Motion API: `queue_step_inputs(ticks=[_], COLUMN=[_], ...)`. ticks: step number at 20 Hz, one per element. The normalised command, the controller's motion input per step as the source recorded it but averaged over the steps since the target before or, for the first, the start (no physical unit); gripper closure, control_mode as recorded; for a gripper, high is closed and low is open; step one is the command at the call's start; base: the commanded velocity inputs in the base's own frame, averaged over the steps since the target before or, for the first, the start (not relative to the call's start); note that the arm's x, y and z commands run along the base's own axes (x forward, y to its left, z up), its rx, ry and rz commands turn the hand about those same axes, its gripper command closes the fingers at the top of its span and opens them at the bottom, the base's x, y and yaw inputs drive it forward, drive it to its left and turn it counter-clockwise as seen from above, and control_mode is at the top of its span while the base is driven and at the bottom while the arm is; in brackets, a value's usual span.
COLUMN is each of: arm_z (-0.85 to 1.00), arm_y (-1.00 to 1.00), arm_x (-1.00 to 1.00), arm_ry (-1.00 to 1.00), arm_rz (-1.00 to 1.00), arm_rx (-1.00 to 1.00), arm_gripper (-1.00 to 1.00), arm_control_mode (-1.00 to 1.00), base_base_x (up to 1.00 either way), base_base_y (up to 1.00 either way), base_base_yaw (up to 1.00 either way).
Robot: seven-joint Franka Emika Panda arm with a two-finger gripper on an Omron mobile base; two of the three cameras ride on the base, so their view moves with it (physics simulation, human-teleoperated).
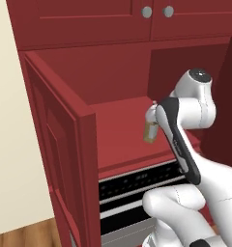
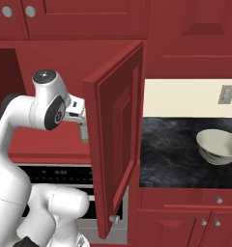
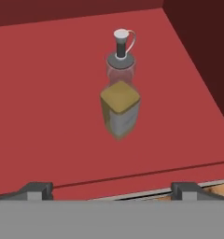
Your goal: Retrieve the bottle and the shaker from the cabinet and place them next to the mixing bowl on the counter. Then add garlic from the fridge to the mixing bowl.
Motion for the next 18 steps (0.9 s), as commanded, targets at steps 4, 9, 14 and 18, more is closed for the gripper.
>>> queue_step_inputs(ticks=[4,9,14,18], arm_z=[-0.30,-0.13,-0.02,0.00], arm_y=[0.00,0.00,0.00,0.00], arm_x=[0.12,0.25,0.37,0.41], arm_ry=[0.00,-0.03,-0.09,-0.09], arm_rz=[0.00,0.00,0.00,0.00], arm_rx=[0.00,0.00,0.00,0.00], arm_gripper=[-1.00,-1.00,-1.00,-1.00], arm_control_mode=[-1.00,-1.00,-1.00,-1.00], base_base_x=[0.00,0.00,0.00,0.00], base_base_y=[0.00,0.00,0.00,0.00], base_base_yaw=[0.00,0.00,0.00,0.00])
